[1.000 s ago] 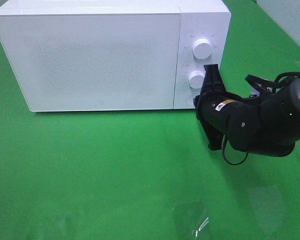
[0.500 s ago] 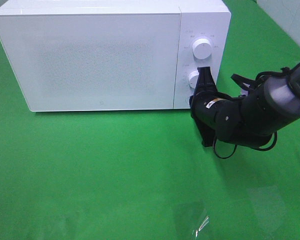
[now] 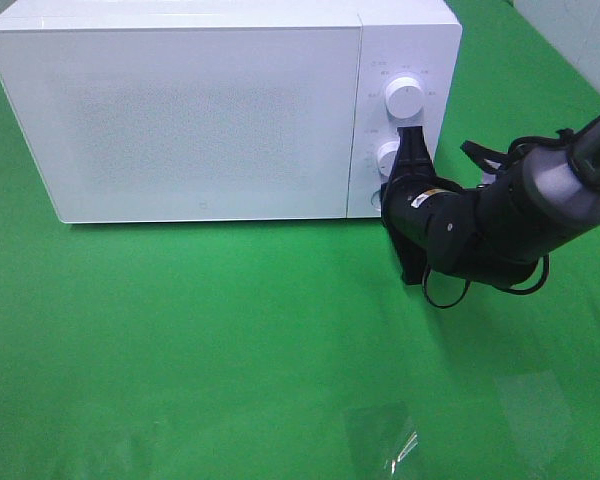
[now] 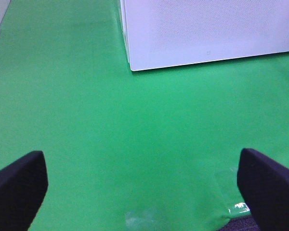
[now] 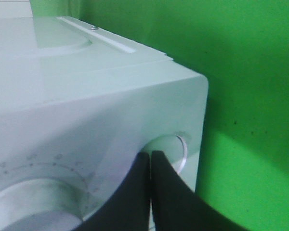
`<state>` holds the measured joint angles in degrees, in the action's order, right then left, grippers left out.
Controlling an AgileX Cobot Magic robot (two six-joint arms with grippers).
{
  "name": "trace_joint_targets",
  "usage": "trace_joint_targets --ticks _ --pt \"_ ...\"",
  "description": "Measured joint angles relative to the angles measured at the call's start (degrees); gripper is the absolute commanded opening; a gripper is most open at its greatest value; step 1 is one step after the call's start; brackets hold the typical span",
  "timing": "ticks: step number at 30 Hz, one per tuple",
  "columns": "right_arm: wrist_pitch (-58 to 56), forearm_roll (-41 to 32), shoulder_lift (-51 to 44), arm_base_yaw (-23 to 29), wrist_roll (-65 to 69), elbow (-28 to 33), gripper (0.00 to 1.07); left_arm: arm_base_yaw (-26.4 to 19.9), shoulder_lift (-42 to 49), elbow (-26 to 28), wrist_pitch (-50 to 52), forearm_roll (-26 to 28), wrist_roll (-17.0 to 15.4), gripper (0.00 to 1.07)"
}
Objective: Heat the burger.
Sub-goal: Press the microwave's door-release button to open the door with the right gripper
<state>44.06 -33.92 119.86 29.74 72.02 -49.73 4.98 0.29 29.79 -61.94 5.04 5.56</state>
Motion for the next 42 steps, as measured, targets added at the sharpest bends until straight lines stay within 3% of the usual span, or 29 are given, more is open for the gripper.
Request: trace_joint_targets --ticks 42 --pt "3.78 -4.3 4.98 1.38 0.23 -4.41 0.0 0.0 0.0 0.0 0.0 -0.06 0.0 1.0"
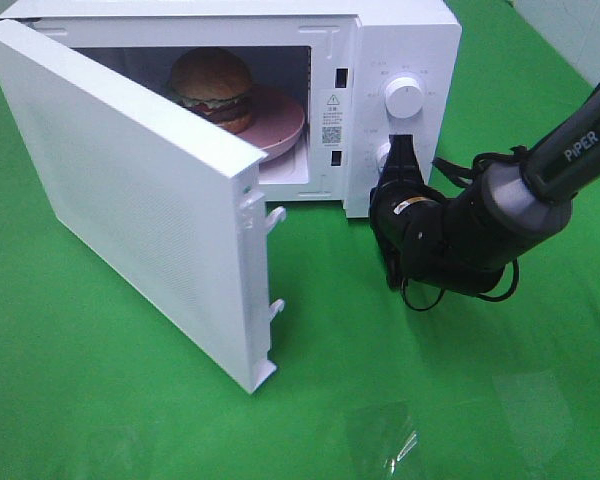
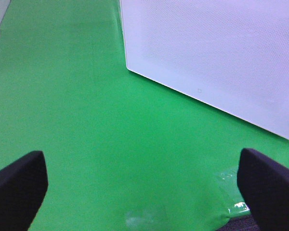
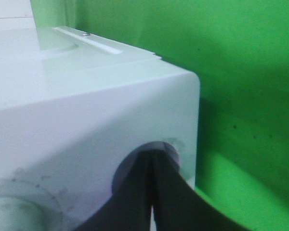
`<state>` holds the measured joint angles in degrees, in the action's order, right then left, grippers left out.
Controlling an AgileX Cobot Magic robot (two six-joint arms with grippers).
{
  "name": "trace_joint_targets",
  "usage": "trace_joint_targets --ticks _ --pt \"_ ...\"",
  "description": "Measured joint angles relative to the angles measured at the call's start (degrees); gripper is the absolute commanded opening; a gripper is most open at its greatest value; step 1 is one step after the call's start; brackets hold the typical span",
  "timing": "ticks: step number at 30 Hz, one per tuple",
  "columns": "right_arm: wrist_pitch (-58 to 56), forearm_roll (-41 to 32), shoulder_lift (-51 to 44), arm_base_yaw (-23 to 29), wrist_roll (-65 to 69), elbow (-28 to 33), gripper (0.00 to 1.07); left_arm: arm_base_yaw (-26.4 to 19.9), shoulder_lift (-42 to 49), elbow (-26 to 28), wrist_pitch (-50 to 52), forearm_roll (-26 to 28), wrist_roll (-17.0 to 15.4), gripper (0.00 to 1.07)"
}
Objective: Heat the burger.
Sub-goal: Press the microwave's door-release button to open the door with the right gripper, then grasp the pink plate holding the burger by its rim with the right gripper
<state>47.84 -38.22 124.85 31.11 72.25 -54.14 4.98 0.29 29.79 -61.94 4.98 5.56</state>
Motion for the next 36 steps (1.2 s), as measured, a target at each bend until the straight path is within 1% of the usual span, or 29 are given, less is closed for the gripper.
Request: trace_joint_targets --ticks 11,14,17,22,23,24,25,28,31,32,33,34,35,36 --pt "-0.92 0.86 -0.4 -0.06 -0.11 0.23 0.0 0.0 0.0 0.0 0.0 0.0 0.0 1.0" --pt "-0.86 3.04 -1.72 -0.46 0.06 1.6 0.0 0.0 0.0 0.0 0.0 0.0 0.0 1.0" --pt "-0.8 3.44 -2.12 -0.4 0.17 1.89 0.0 0.0 0.0 0.0 0.0 0.0 0.0 1.0" --pt "-0.86 4.01 -4.47 0.86 1.26 4.47 0.0 0.0 0.0 0.0 0.0 0.0 0.0 1.0" --pt "-0.69 6.13 -5.56 1.26 1.32 4.81 0.0 0.0 0.0 0.0 0.0 0.0 0.0 1.0" --pt "-0.69 6.13 -5.56 1.26 1.32 4.81 0.0 0.0 0.0 0.0 0.0 0.0 0.0 1.0" --pt "-0.86 9.11 -7.28 1.66 1.32 5.04 0.0 0.0 0.0 0.0 0.0 0.0 0.0 1.0" --pt "-1.32 10.83 -8.82 1.72 1.32 5.61 0.0 0.0 0.0 0.0 0.0 0.0 0.0 1.0" --pt "-4.58 12.09 -10.6 1.66 1.32 6.88 0.0 0.0 0.0 0.0 0.0 0.0 0.0 1.0" --pt "-7.45 12.89 -11.86 1.66 0.8 7.62 0.0 0.0 0.0 0.0 0.0 0.0 0.0 1.0" --pt "-7.45 12.89 -11.86 1.66 0.8 7.62 0.0 0.0 0.0 0.0 0.0 0.0 0.0 1.0" --pt "-11.34 13.12 -13.41 1.66 -1.6 8.19 0.0 0.0 0.0 0.0 0.0 0.0 0.0 1.0" --pt "-11.34 13.12 -13.41 1.66 -1.6 8.19 0.0 0.0 0.0 0.0 0.0 0.0 0.0 1.0" --pt "-15.13 13.29 -14.78 1.66 -5.16 8.37 0.01 0.0 0.0 0.0 0.0 0.0 0.0 1.0"
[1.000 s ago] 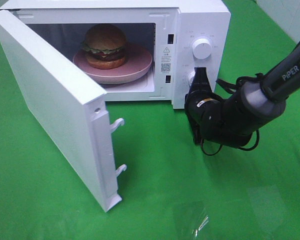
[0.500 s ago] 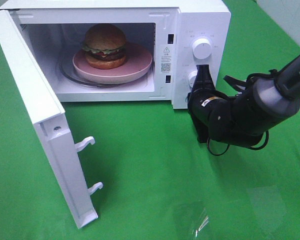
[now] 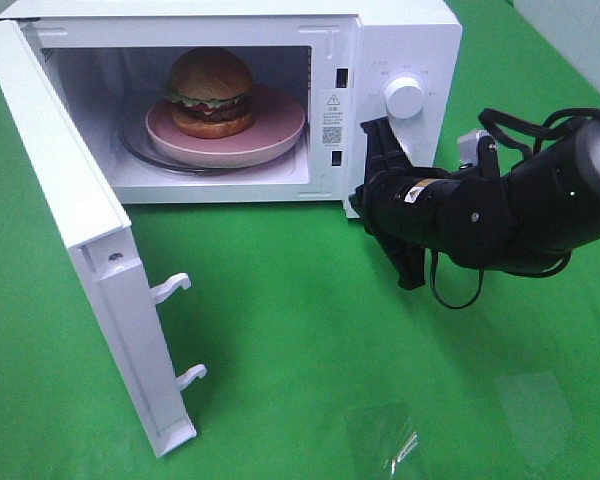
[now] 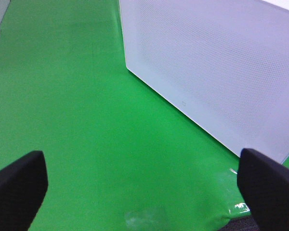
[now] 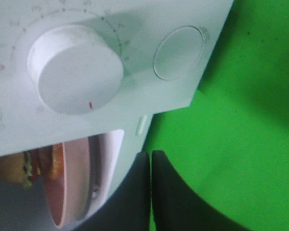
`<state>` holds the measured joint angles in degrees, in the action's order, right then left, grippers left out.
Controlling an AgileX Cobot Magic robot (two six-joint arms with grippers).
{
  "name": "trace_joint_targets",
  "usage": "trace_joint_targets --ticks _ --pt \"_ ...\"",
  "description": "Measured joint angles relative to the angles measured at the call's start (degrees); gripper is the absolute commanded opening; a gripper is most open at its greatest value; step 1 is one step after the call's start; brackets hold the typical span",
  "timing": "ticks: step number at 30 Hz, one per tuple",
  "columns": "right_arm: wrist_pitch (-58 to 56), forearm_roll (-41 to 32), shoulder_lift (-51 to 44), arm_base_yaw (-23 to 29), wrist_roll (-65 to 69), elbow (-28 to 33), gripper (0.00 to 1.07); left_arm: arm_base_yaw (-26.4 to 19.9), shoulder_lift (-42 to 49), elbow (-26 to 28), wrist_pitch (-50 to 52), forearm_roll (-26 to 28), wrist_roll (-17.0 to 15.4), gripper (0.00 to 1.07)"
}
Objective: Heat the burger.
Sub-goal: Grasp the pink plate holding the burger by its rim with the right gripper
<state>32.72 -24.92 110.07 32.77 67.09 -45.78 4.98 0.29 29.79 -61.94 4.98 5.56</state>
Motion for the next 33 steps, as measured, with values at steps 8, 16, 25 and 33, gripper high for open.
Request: trace_joint_targets --ticks 8,16,25,33 --pt "-14.5 3.38 -6.53 -0.06 -23.03 0.17 0.02 0.0 0.0 0.0 0.0 0.0 0.0 1.0" --pt "-28.25 9.91 -11.17 -0.06 -36.73 -1.03 0.03 0.0 0.0 0.0 0.0 0.0 0.0 1.0" --pt "-50.48 18.51 -12.15 -0.46 -50.94 -9.57 0.07 0.0 0.0 0.0 0.0 0.0 0.0 1.0" --pt "-67.15 24.41 -12.15 -0.69 -76.72 -16.96 0.09 0.0 0.0 0.0 0.0 0.0 0.0 1.0"
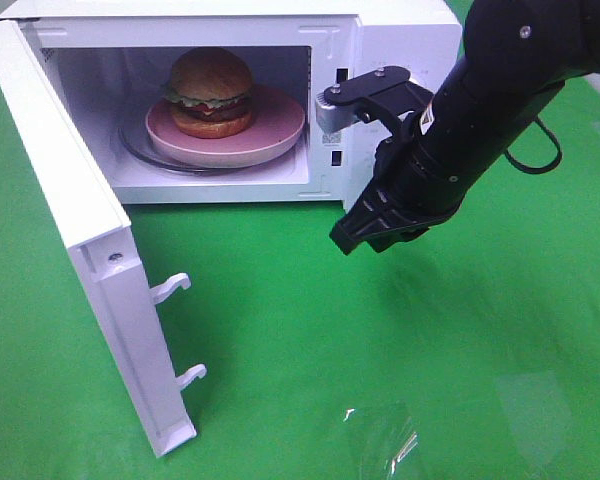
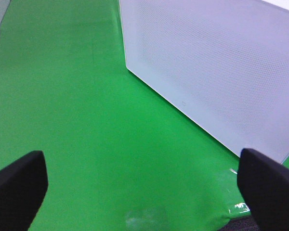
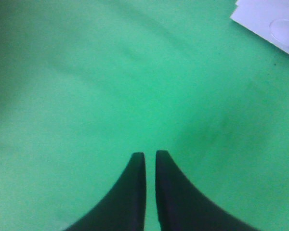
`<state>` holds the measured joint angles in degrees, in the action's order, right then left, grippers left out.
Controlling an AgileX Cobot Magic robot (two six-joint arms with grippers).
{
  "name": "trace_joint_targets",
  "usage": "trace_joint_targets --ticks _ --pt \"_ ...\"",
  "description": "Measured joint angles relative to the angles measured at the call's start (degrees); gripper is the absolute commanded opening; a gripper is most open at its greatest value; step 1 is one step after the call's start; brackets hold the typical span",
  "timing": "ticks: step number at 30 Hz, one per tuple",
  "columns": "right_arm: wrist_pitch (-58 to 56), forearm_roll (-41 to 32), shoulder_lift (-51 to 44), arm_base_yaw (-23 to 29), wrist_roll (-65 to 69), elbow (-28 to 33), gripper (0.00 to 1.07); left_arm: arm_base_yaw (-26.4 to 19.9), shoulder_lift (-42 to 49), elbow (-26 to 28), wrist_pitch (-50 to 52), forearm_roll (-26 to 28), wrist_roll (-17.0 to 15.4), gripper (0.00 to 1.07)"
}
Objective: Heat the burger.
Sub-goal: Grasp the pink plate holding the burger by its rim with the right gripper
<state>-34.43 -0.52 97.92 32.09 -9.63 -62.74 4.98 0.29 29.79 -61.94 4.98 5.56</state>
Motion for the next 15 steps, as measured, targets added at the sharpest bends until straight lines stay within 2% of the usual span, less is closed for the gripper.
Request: trace_joint_targets --ticks 6,7,8,9,10,11,12,14,15 --pt "-3.15 2.23 0.0 0.0 -14.9 -2.06 0.09 0.0 0.0 0.0 0.0 0.0 0.0 1.0" --pt "-3.38 2.46 0.0 0.0 -21.43 -2.12 0.09 0.0 0.0 0.0 0.0 0.0 0.0 1.0" --pt "-3.38 2.46 0.0 0.0 -21.43 -2.12 0.09 0.0 0.0 0.0 0.0 0.0 0.0 1.0" --pt "-3.9 2.64 0.0 0.0 -28.13 -2.12 0.09 0.0 0.0 0.0 0.0 0.0 0.0 1.0" --pt "-3.9 2.64 0.0 0.0 -28.13 -2.12 0.09 0.0 0.0 0.0 0.0 0.0 0.0 1.0" --pt "-4.01 3.09 0.0 0.0 -36.04 -2.12 0.09 0.0 0.0 0.0 0.0 0.0 0.0 1.0" --pt "-4.01 3.09 0.0 0.0 -36.04 -2.12 0.09 0.0 0.0 0.0 0.0 0.0 0.0 1.0" --pt "-4.01 4.3 0.0 0.0 -50.19 -2.12 0.1 0.0 0.0 0.0 0.0 0.0 0.0 1.0" --pt "-4.01 4.3 0.0 0.0 -50.19 -2.12 0.1 0.0 0.0 0.0 0.0 0.0 0.0 1.0"
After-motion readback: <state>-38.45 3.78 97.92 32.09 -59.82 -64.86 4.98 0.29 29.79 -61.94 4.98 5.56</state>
